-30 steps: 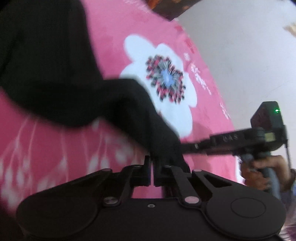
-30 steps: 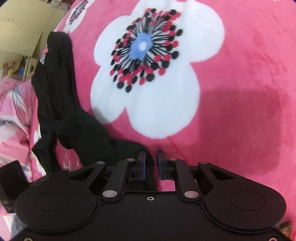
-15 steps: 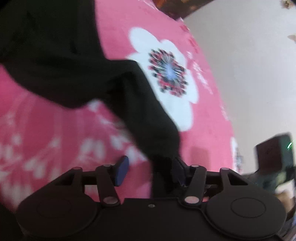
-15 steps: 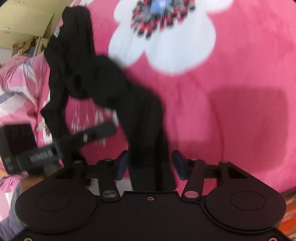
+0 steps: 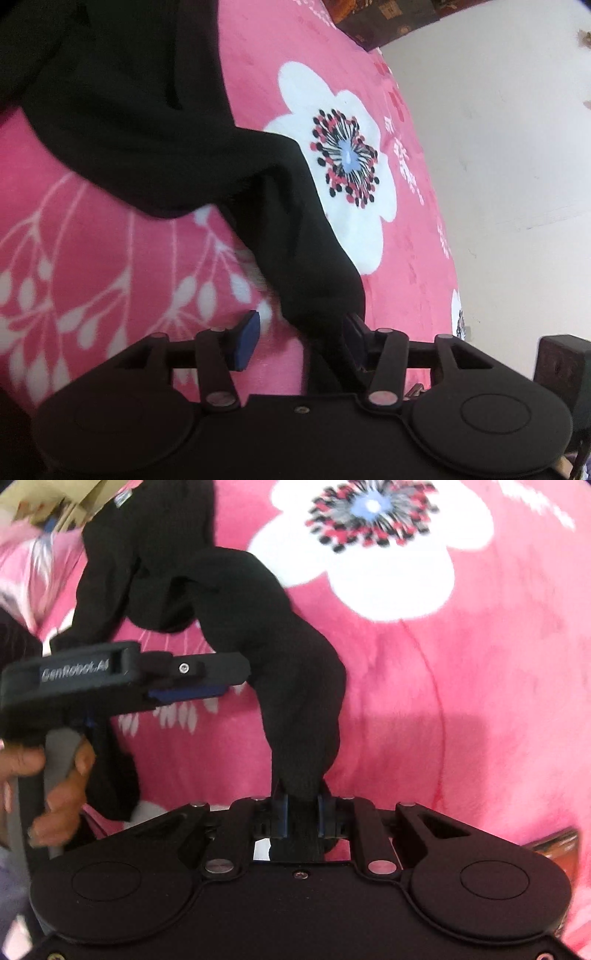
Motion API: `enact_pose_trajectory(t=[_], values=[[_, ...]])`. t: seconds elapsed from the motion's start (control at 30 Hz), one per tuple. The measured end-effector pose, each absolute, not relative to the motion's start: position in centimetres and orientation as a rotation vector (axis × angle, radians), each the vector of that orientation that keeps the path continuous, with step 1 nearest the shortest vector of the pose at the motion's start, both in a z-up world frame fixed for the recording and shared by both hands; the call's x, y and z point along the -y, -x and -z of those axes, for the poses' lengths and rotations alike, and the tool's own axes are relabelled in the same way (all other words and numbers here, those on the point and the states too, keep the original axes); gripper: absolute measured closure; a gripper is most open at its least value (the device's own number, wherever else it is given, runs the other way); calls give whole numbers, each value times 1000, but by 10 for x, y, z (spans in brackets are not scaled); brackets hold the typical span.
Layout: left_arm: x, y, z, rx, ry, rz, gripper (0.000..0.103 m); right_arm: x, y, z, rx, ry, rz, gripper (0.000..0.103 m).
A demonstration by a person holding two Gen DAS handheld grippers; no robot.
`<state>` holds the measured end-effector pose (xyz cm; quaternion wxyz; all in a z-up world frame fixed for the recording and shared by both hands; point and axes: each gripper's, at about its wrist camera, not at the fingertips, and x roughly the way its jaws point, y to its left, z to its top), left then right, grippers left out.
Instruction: Fold clothes
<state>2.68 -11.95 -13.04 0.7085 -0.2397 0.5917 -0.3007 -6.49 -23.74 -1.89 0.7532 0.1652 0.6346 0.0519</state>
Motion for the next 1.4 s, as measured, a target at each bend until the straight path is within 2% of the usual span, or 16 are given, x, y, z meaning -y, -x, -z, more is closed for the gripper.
enact_pose_trajectory(t=[0.17,0.27,0.37,0.53,0.67,0.73,0.77,0.8,0.83,0.9,1.03,1.2,1.27,1.3,1.33,1.4], values=[[112,-19,127,-1320,542,706,56,243,64,2,-1343,-516,-227,90],[104,-17,131,-1304,592,723,50,257,63,-7,-1279,-726,-309,90],[73,-17,143,-1302,814,765,41,276,62,-17,-1166,-995,-399,90],[48,-23,170,-1406,1205,826,41,289,62,-19,-1048,-1190,-454,90],[43,-17,178,-1464,1351,890,41,299,73,-3,-1009,-1312,-428,90],[39,-12,173,-1471,1350,895,44,304,79,5,-991,-1365,-416,90],[37,-9,170,-1474,1348,897,54,307,81,7,-989,-1382,-413,90],[36,-8,168,-1460,1348,904,77,307,83,10,-995,-1386,-405,90],[35,-7,165,-1442,1349,916,88,307,86,13,-1009,-1378,-392,90],[35,-6,160,-1413,1335,927,97,308,86,19,-1025,-1368,-373,90],[36,-3,141,-1380,1194,905,98,309,89,20,-1040,-1334,-339,90],[28,25,109,-1449,1071,863,98,305,104,15,-1121,-1267,-325,87],[20,44,104,-1513,1013,823,98,296,112,12,-1182,-1227,-350,73],[16,54,102,-1545,982,802,98,291,115,11,-1212,-1207,-364,63],[13,59,101,-1564,960,778,98,288,118,9,-1229,-1179,-364,59],[-4,82,107,-1623,841,657,98,281,123,4,-1262,-1109,-367,59]])
